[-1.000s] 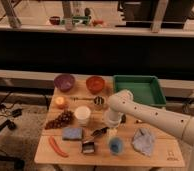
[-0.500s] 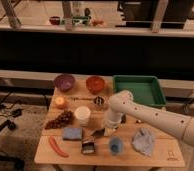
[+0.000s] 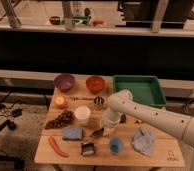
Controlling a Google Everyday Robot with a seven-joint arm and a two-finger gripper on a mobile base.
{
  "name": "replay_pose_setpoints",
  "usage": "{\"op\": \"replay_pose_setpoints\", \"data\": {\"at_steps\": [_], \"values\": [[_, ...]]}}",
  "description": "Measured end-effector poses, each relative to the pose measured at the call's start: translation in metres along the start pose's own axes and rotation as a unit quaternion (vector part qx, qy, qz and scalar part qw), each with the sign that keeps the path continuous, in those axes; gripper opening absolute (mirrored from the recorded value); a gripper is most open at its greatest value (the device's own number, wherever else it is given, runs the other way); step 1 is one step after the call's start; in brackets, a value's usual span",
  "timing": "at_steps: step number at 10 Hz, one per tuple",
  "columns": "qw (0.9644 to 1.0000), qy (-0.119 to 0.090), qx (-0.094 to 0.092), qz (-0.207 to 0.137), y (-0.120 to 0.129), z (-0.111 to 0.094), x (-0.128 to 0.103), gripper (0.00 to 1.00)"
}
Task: Wipe tray with brush
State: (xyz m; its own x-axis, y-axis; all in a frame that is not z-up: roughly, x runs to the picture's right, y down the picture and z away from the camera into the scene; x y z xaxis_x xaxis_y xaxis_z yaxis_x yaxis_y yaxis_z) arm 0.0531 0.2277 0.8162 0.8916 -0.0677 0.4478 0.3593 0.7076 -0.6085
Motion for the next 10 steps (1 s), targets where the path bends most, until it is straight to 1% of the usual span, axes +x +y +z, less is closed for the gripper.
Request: {"op": "replay_pose_setpoints", "data": {"at_steps": [1,3,6,7,8,10], "values": [[1.0000,-0.001,0.005,-0.005,0.000,-0.009,-0.004,0.00],[0.9995,0.000,0.027,-0.016,-0.002,-0.035,-0.011,0.00],[0.9983,0.002,0.054,-0.024,-0.003,-0.059,-0.016,0.00],[0.9974,0.003,0.067,-0.026,-0.003,-0.071,-0.017,0.00],[0.9968,0.002,0.075,-0.026,-0.003,-0.079,-0.018,0.00],[0.9942,-0.003,0.103,-0.033,-0.003,-0.108,-0.026,0.00]]}}
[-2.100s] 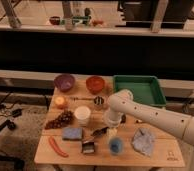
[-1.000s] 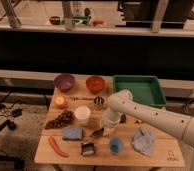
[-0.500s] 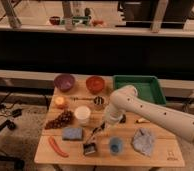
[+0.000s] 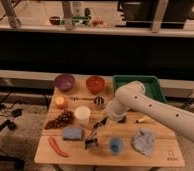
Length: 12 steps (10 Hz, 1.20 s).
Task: Wipe tray with brush
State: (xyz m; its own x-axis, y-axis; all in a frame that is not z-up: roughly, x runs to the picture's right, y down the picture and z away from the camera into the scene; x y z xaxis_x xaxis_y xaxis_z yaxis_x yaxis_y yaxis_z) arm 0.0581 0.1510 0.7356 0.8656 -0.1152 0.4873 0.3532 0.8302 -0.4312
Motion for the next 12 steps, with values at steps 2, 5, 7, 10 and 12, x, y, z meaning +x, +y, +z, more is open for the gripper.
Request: {"op": "replay_pose_setpoints", "data": {"at_steps": [2,5,7,10,12], "values": [[0.9996,0.002,0.027,-0.007,-0.004,-0.030,-0.006,0.00],[0.9971,0.024,0.070,-0.019,-0.012,-0.075,-0.010,0.00],[0.9950,0.046,0.088,-0.009,-0.017,-0.097,0.012,0.00],[0.9908,0.082,0.105,0.027,-0.021,-0.130,0.064,0.00],[0.9907,0.082,0.105,0.027,-0.023,-0.130,0.065,0.00]]}}
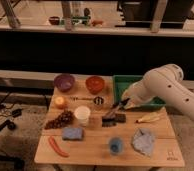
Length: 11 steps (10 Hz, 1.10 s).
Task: Wipe tray with brush
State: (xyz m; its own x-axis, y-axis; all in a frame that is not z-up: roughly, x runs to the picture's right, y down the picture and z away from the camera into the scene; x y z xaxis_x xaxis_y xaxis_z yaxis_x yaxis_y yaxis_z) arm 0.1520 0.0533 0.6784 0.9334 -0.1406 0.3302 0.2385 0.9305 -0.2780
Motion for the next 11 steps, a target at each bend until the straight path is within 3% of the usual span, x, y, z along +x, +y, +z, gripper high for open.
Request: {"op": "replay_pose_setpoints", "data": {"at_steps": [7,9,11], "values": [[1.0000,0.001,0.003,0.004,-0.001,0.000,0.002,0.00],[0.9991,0.006,0.022,0.037,-0.006,-0.003,0.019,0.00],[0.9957,0.013,0.043,0.081,-0.008,-0.011,0.058,0.00]]}}
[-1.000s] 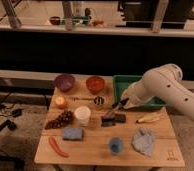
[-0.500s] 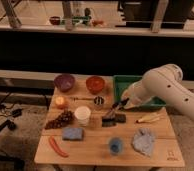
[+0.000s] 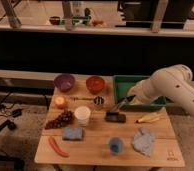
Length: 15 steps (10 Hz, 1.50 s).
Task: Wipe tray with brush
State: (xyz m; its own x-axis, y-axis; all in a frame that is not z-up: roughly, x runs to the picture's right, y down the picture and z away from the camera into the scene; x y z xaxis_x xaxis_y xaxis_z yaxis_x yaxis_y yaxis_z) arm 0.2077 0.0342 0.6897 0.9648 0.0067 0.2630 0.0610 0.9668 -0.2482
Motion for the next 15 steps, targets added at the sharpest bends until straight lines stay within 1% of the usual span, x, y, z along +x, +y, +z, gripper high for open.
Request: {"op": "replay_pose_setpoints", "data": {"at_steps": [1,2,3,4,5,6,12,15], "values": [[0.9998,0.003,0.007,0.018,-0.003,-0.003,0.019,0.00],[0.9990,0.009,0.017,0.039,-0.006,-0.007,0.045,0.00],[0.9978,0.015,0.026,0.060,-0.011,-0.010,0.069,0.00],[0.9958,0.022,0.035,0.082,-0.019,-0.011,0.096,0.00],[0.9942,0.028,0.041,0.096,-0.024,-0.010,0.112,0.00],[0.9930,0.031,0.045,0.105,-0.029,-0.011,0.121,0.00],[0.9927,0.031,0.047,0.107,-0.030,-0.009,0.121,0.00],[0.9910,0.029,0.056,0.118,-0.044,0.002,0.125,0.00]]}}
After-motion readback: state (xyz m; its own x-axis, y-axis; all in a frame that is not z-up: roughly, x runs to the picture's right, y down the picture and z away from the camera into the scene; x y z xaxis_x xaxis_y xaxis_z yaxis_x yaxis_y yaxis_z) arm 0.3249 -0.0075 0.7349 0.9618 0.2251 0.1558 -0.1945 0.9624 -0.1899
